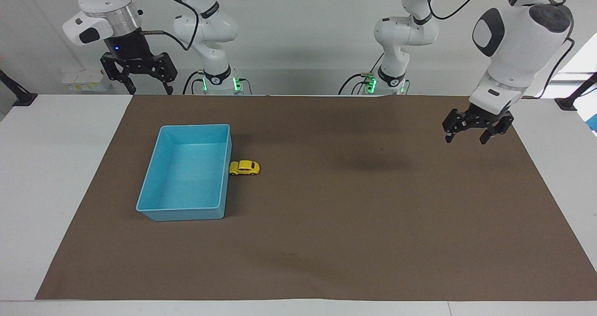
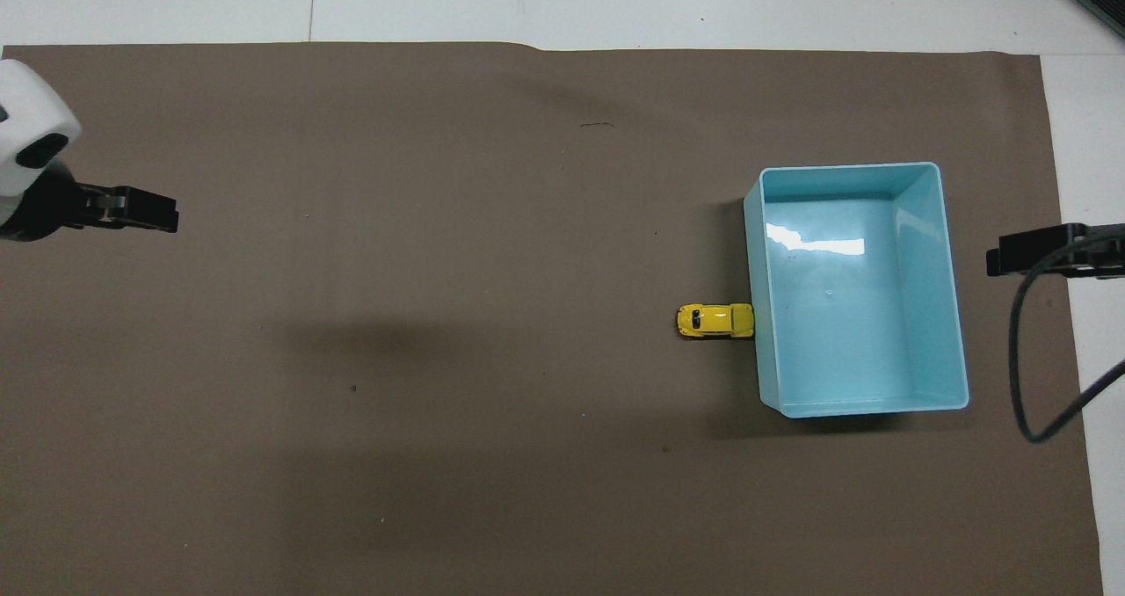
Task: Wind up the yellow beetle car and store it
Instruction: 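Move the right gripper over the blue box toward the car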
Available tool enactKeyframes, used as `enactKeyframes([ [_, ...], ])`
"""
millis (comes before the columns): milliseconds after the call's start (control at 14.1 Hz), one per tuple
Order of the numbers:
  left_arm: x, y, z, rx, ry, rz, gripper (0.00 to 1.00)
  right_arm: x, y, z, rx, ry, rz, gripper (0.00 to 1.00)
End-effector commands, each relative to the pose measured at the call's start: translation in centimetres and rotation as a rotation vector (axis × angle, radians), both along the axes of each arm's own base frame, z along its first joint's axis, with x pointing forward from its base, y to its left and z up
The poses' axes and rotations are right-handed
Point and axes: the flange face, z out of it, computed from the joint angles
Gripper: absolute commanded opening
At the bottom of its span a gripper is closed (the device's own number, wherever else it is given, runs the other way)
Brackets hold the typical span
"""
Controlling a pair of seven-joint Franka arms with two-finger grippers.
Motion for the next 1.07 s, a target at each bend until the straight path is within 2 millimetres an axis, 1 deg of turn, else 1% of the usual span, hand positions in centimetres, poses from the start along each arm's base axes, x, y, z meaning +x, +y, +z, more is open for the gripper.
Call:
enactKeyframes([
  [0, -1.3, 0.8, 1.8, -0.018, 0.026, 0.053, 1.0, -1.3, 1.2, 0.2, -0.002, 0.015, 0.161, 1.0],
  [71, -1.5, 0.6, 3.1, -0.019, 0.031, 0.08, 1.0, -1.5, 1.8, 0.0, -0.007, 0.017, 0.316, 1.0],
  [214, -2.1, 0.5, 5.6, -0.014, 0.067, 0.099, 1.0, -2.2, 1.9, -0.4, -0.017, 0.013, 0.633, 1.0],
  [285, -2.4, 0.5, 6.2, -0.003, 0.09, 0.098, 1.0, -2.3, 2.0, -0.3, -0.022, 0.009, 0.775, 1.0],
  [356, -2.7, 0.3, 6.6, 0.005, 0.108, 0.094, 1.0, -2.5, 3.0, -0.4, -0.025, 0.009, 0.891, 1.0],
  [427, -2.9, 0.2, 6.7, 0.016, 0.116, 0.086, 1.0, -2.3, 3.8, -0.7, -0.023, 0.015, 0.98, 1.0],
  [498, -3.1, -0.2, 7.0, 0.013, 0.103, 0.082, 1.0, -2.3, 5.0, -1.3, -0.021, 0.022, 1.076, 1.0],
  [569, -3.2, -0.1, 6.7, 0.01, 0.108, 0.088, 1.0, -2.4, 6.8, -2.4, -0.017, 0.031, 1.17, 1.0],
  [641, -3.3, 0.2, 6.7, 0.008, 0.115, 0.092, 1.0, -2.3, 7.5, -3.5, -0.021, 0.024, 1.208, 1.0],
  [783, -3.3, 0.3, 6.7, 0.008, 0.115, 0.092, 1.0, -1.3, 7.9, -5.4, -0.026, 0.014, 1.286, 1.0],
  [854, -3.3, 0.4, 6.7, 0.008, 0.117, 0.094, 1.0, -1.2, 8.7, -6.6, -0.024, 0.017, 1.343, 1.0],
  [996, -3.4, 0.3, 6.9, 0.008, 0.115, 0.092, 1.0, -0.9, 9.4, -9.4, -0.015, 0.033, 1.419, 1.0],
])
